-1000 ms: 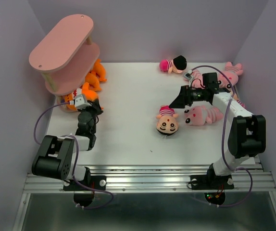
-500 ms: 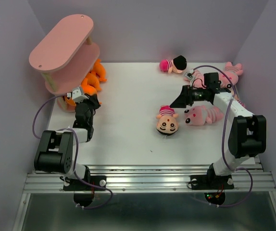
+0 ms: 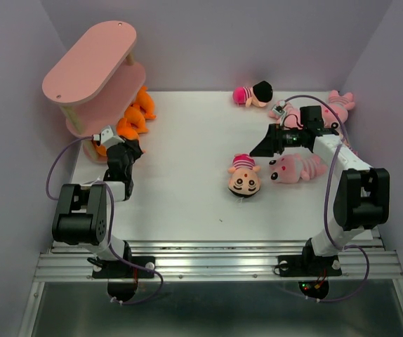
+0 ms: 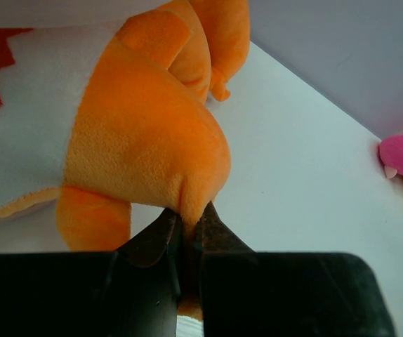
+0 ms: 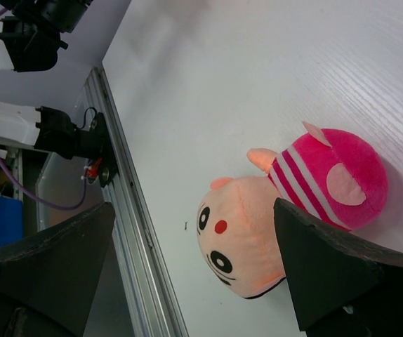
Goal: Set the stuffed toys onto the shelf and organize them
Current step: Place the stuffed toy onto shelf
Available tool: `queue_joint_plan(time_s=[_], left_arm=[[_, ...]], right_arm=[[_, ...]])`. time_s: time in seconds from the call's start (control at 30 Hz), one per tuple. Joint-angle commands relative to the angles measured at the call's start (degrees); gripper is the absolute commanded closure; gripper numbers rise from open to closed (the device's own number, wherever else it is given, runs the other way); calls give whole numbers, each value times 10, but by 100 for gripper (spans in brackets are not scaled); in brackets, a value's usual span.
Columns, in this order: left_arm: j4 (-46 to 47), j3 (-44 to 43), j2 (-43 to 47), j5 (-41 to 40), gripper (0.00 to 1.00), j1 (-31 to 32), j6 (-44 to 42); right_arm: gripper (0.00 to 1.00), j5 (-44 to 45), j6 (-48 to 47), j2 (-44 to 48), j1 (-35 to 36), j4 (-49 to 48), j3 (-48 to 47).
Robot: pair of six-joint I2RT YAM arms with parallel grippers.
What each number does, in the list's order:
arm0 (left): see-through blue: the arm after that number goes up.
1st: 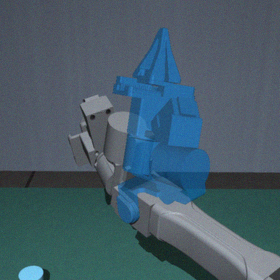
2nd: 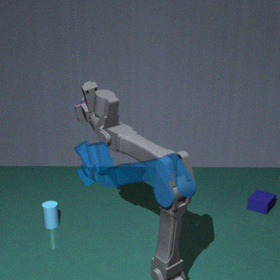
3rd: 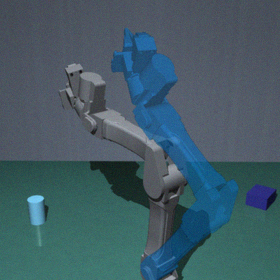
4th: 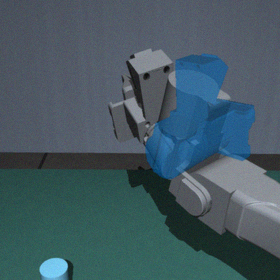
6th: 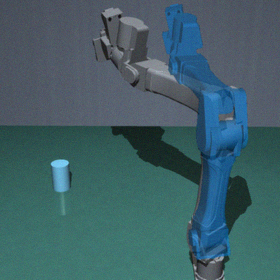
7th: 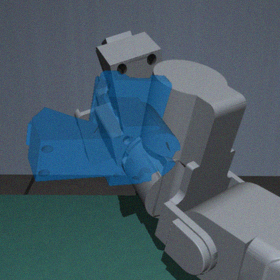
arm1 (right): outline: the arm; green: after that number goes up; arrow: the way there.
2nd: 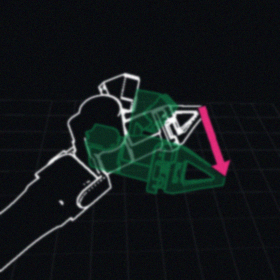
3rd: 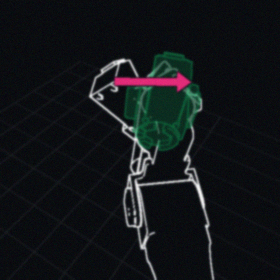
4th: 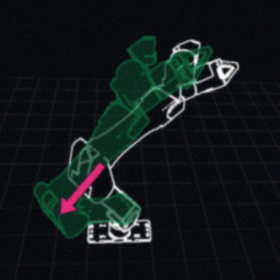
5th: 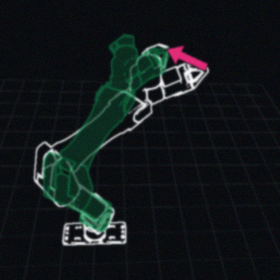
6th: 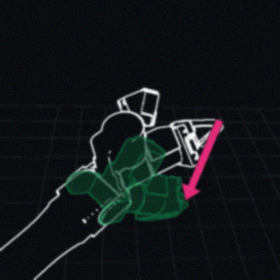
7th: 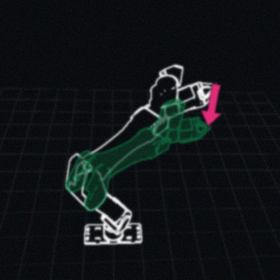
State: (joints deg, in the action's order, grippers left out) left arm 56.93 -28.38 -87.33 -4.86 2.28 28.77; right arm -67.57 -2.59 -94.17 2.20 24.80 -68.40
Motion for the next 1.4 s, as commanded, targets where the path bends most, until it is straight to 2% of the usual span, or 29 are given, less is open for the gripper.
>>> queue_joint_plan(time_s=[0.0, 0.57, 1.23, 1.37], left_arm=[[10, -24, -6, 5, 100, -13, 22], [-63, -74, -21, 32, 98, -41, 27], [-47, -72, -37, 13, 100, -55, 62], [-47, -68, -40, 13, 97, -61, 72]], right_arm=[[0, -19, 1, 17, -6, -24, 4], [0, -23, 1, 14, -11, -23, 5], [0, -33, 0, 20, -17, -24, 4], [0, -34, 0, 19, -17, -24, 4]])
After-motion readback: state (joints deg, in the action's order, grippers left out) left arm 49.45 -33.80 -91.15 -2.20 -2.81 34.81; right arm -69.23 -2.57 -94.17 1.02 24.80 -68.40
